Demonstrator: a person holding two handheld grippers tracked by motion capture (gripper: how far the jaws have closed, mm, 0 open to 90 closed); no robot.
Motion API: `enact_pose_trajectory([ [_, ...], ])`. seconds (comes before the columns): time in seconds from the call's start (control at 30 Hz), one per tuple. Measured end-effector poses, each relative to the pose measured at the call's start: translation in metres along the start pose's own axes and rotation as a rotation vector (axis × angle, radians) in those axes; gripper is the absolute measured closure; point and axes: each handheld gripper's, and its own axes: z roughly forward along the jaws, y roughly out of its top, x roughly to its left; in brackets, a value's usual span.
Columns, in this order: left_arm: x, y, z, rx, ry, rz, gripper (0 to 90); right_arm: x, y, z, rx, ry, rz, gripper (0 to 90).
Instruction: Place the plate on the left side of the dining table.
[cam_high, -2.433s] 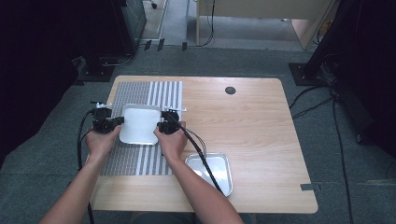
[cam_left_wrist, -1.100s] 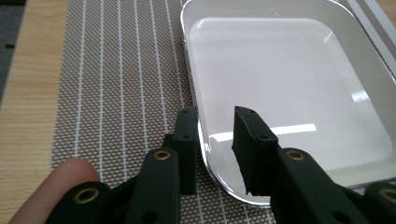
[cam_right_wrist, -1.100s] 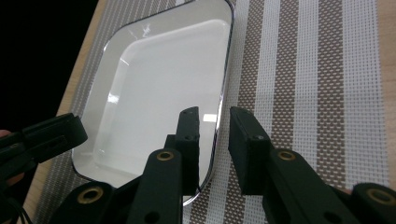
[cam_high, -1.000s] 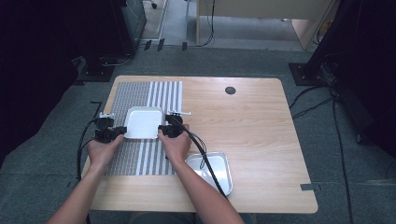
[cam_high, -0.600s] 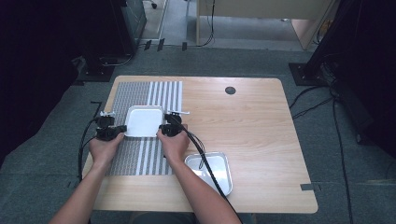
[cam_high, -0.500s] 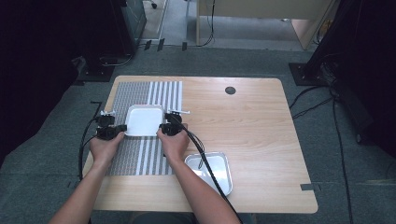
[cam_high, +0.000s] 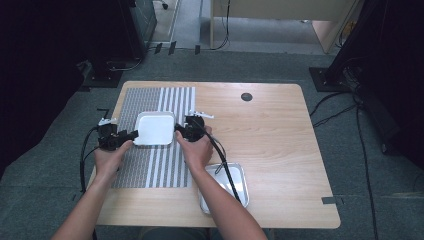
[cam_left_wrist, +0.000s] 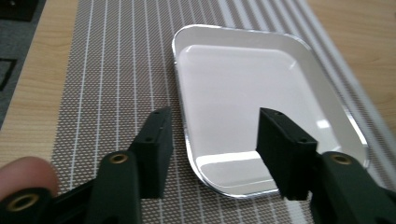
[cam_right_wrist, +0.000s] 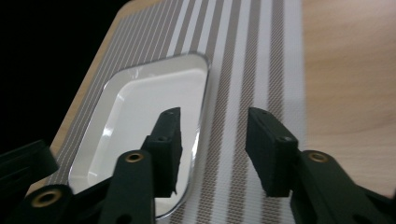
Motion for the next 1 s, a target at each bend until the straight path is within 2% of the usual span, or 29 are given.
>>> enact_pose_trajectory([
  [0.03, -0.001, -0.001, -0.003, -0.003, -0.008, 0.001, 42.4, -0.003, 0.002, -0.004, -0.014, -0.001, -0.017, 53.7],
  [0.07, -0.002, -0.002, -0.006, -0.011, -0.016, 0.003, 38.6, -0.006, 0.004, -0.008, -0.021, 0.001, -0.041, 49.7],
  [0.1, -0.003, -0.003, -0.009, -0.022, -0.022, 0.012, 37.9, -0.015, 0.008, -0.016, -0.024, 0.013, -0.114, 44.2],
  [0.13, -0.004, -0.004, -0.011, -0.032, -0.027, 0.019, 37.9, -0.015, 0.008, -0.016, -0.024, 0.013, -0.114, 44.2],
  [0.17, -0.005, -0.006, -0.014, -0.042, -0.033, 0.018, 35.0, -0.023, 0.01, -0.024, -0.028, 0.007, -0.182, 42.9],
  [0.2, -0.005, -0.007, -0.017, -0.048, -0.04, 0.016, 35.0, -0.023, 0.01, -0.024, -0.028, 0.007, -0.182, 42.9],
  [0.23, -0.007, -0.01, -0.022, -0.057, -0.054, 0.01, 30.4, -0.033, 0.011, -0.032, -0.027, 0.011, -0.202, 40.7],
  [0.27, -0.007, -0.01, -0.022, -0.057, -0.054, 0.01, 28.8, -0.033, 0.011, -0.032, -0.027, 0.011, -0.202, 40.7],
  [0.3, -0.007, -0.011, -0.025, -0.063, -0.059, 0.008, 26.6, -0.041, 0.013, -0.041, -0.025, -0.005, -0.224, 36.5],
  [0.33, -0.008, -0.013, -0.028, -0.07, -0.068, 0.007, 26.6, -0.041, 0.013, -0.041, -0.025, -0.005, -0.224, 36.5],
  [0.37, -0.01, -0.018, -0.034, -0.078, -0.086, 0.008, 22.5, -0.05, 0.014, -0.051, -0.048, -0.004, -0.234, 33.9],
  [0.47, -0.011, -0.024, -0.04, -0.088, -0.109, 0.009, 19.7, -0.058, 0.013, -0.06, -0.034, -0.014, -0.266, 30.6],
  [0.5, -0.011, -0.027, -0.042, -0.087, -0.108, 0.018, 16.1, -0.067, 0.013, -0.068, -0.04, -0.007, -0.254, 30.7],
  [0.53, -0.011, -0.03, -0.045, -0.089, -0.103, 0.028, 16.1, -0.067, 0.013, -0.068, -0.04, -0.007, -0.254, 30.7],
  [0.6, -0.011, -0.036, -0.05, -0.101, -0.107, 0.021, 14.6, -0.075, 0.011, -0.076, -0.044, -0.008, -0.239, 30.9],
  [0.63, -0.011, -0.038, -0.052, -0.105, -0.109, 0.021, 13.5, -0.082, 0.009, -0.082, -0.04, -0.018, -0.246, 30.3],
  [0.73, -0.011, -0.044, -0.056, -0.097, -0.104, 0.032, 13.5, -0.088, 0.008, -0.088, -0.038, -0.031, -0.256, 29.8],
  [0.77, -0.013, -0.047, -0.058, -0.082, -0.123, 0.033, 13.5, -0.094, 0.007, -0.094, -0.035, -0.038, -0.256, 29.0],
  [0.83, -0.014, -0.049, -0.059, -0.078, -0.127, 0.036, 13.4, -0.097, 0.008, -0.098, -0.031, -0.041, -0.262, 27.9],
  [0.9, -0.015, -0.055, -0.064, -0.073, -0.124, 0.061, 13.5, -0.104, 0.008, -0.108, -0.041, -0.062, -0.285, 25.4],
  [0.93, -0.015, -0.055, -0.064, -0.073, -0.124, 0.061, 13.4, -0.104, 0.008, -0.108, -0.041, -0.062, -0.285, 25.4],
  [1.0, -0.017, -0.058, -0.066, -0.069, -0.12, 0.065, 13.4, -0.113, 0.009, -0.118, -0.053, -0.061, -0.282, 23.6],
])
